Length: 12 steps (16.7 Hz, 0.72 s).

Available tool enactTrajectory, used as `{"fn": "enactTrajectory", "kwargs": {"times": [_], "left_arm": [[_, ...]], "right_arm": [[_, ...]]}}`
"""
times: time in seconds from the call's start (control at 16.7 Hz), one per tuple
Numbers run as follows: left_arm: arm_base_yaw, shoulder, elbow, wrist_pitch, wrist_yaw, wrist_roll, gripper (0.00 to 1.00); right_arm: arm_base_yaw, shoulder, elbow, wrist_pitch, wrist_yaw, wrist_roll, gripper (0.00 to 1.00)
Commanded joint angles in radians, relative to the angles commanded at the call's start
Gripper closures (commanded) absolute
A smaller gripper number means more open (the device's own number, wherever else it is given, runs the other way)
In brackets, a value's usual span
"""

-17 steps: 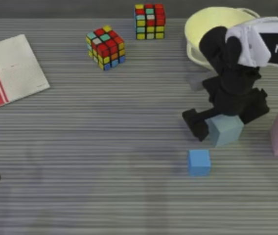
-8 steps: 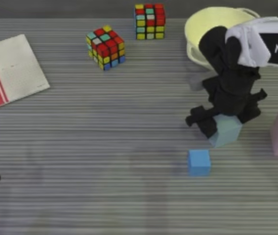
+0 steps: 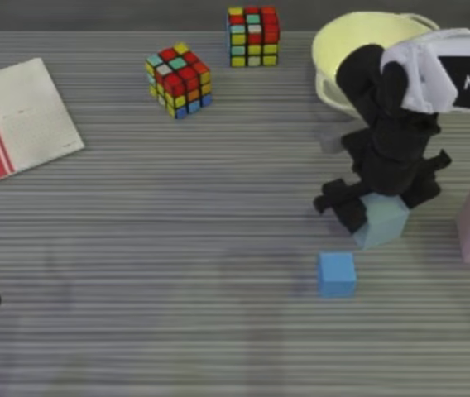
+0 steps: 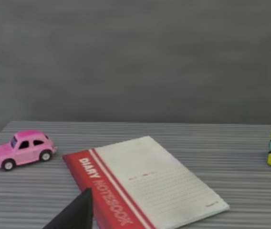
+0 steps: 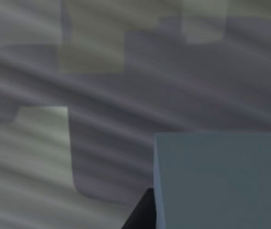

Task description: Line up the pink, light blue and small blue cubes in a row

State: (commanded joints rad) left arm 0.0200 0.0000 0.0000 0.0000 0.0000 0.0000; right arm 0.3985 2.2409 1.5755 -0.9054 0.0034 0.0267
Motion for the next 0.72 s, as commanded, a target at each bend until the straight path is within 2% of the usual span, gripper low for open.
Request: {"fn": "enactTrajectory", "kwargs": {"times": [0.3,0.72], "left_arm": [[0.000,0.000,0.000,0.000,0.000,0.000,0.00],[0.000,0.000,0.000,0.000,0.000,0.000,0.00]], "right_arm": [[-0.001,-0.025,0.020,-0.024,0.000,0.000,1.00],[0.006,-0.093,0.161,-0.238,0.000,-0.001,1.00]]}}
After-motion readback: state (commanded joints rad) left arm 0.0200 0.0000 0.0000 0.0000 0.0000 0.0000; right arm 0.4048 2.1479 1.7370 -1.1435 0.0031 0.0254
